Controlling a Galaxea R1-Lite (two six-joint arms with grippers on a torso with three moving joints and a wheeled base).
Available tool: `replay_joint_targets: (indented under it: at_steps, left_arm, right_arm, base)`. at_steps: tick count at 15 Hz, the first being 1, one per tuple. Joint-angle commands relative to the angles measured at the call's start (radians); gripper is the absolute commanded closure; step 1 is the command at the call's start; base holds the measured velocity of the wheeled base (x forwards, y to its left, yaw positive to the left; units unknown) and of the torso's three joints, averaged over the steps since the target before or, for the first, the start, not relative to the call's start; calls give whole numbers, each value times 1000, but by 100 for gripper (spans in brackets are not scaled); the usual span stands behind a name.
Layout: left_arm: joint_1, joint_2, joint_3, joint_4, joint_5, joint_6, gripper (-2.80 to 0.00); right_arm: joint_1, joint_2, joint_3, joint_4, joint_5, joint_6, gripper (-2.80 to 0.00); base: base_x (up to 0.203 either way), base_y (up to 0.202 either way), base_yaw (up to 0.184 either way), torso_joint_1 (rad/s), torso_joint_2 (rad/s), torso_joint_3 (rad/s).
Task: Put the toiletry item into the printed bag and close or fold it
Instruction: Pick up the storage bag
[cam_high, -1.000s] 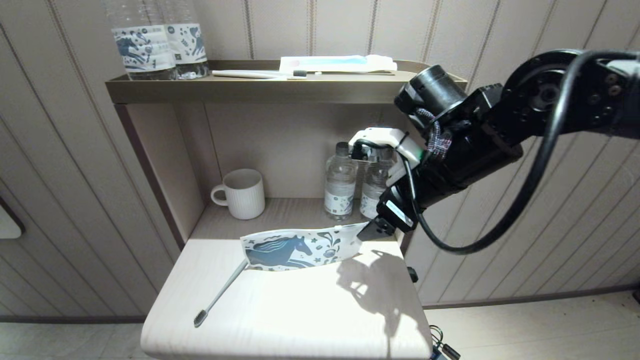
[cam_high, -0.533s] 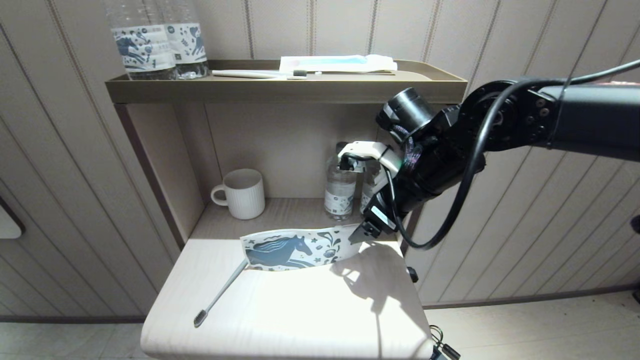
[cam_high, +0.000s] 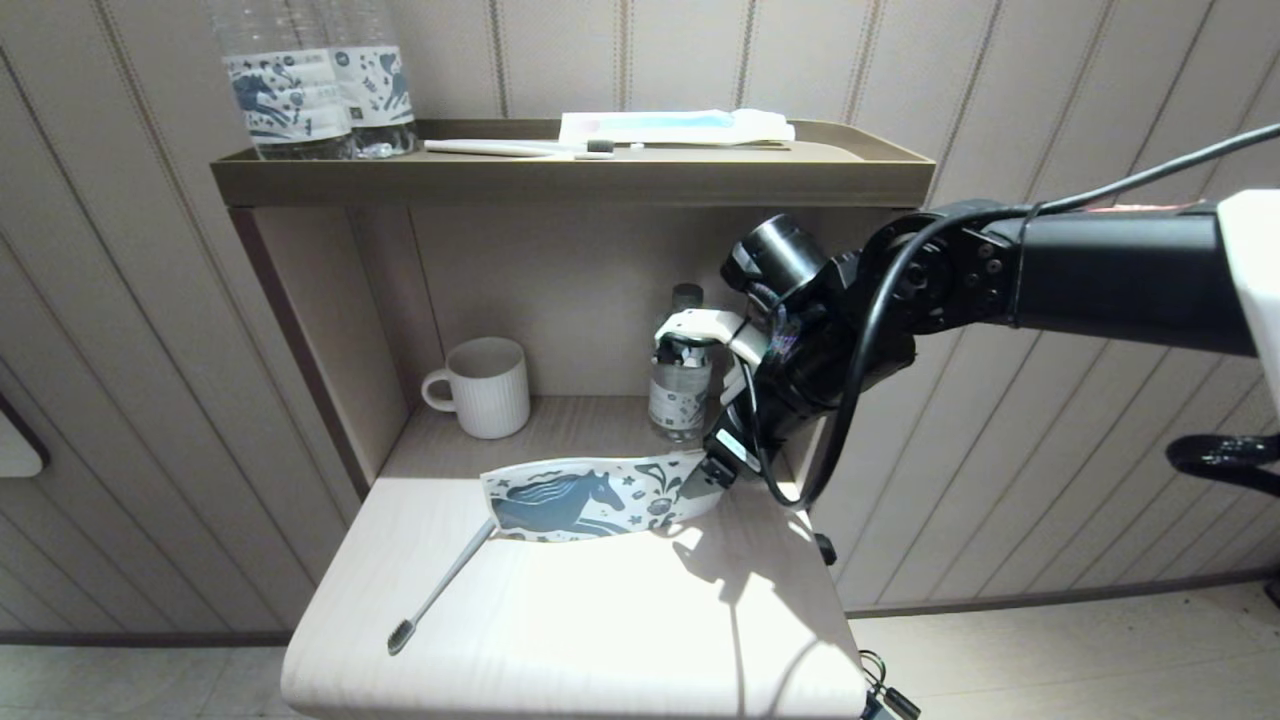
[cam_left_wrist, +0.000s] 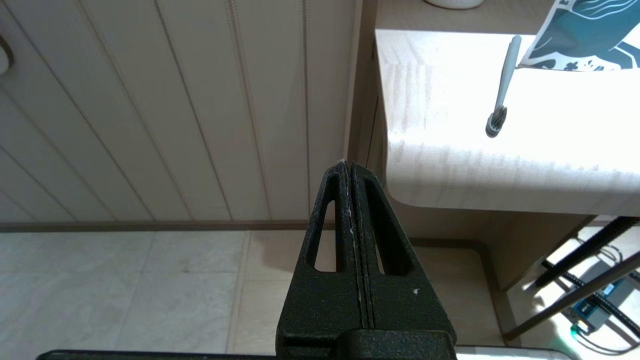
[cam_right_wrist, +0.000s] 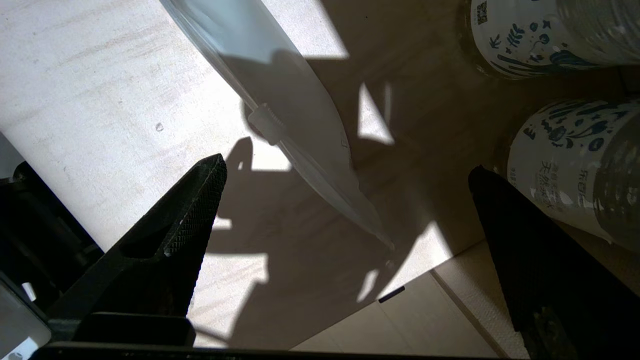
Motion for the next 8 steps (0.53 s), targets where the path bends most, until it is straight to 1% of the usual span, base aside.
replay_joint_targets:
  at_steps: [1,3,8]
  left_arm:
    - [0,4,-2,5,0,0,0]
    - [0,4,-2,5,0,0,0]
    - [0,4,-2,7,0,0,0]
  right_arm:
    - [1,25,0,-4,5,-2,-280]
    - [1,41,0,-21,22,-2,-280]
    - [-9,52,1,-25,99,1,-280]
  base:
    - [0,0,0,0,0,0]
    - [0,0,0,0,0,0]
    - [0,0,0,0,0,0]
